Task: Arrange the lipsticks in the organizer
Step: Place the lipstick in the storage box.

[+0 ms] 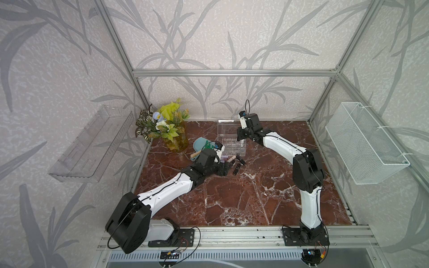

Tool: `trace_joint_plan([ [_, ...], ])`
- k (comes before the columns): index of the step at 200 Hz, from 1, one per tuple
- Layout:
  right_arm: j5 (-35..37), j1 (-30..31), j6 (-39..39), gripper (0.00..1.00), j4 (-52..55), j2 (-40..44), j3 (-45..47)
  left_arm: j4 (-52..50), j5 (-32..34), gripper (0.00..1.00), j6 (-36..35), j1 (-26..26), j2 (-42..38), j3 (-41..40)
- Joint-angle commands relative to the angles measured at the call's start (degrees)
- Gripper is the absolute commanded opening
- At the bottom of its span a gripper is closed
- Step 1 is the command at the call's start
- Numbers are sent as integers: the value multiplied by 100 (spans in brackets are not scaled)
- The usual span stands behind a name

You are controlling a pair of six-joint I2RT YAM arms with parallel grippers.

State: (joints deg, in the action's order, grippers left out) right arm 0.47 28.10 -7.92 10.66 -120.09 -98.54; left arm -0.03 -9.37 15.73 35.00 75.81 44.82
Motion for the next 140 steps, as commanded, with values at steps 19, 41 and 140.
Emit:
trace_joint_plan([
  [19,6,-20,-82,17,-304,-129,-102,131,-112,73,53,-47,61,-64],
  [41,32,-19,-91,17,-390,-137,2,140,-141,73,62,-55,84,-74],
  [140,218,0,45,17,-855,29,622,118,-119,73,43,-63,74,-82],
])
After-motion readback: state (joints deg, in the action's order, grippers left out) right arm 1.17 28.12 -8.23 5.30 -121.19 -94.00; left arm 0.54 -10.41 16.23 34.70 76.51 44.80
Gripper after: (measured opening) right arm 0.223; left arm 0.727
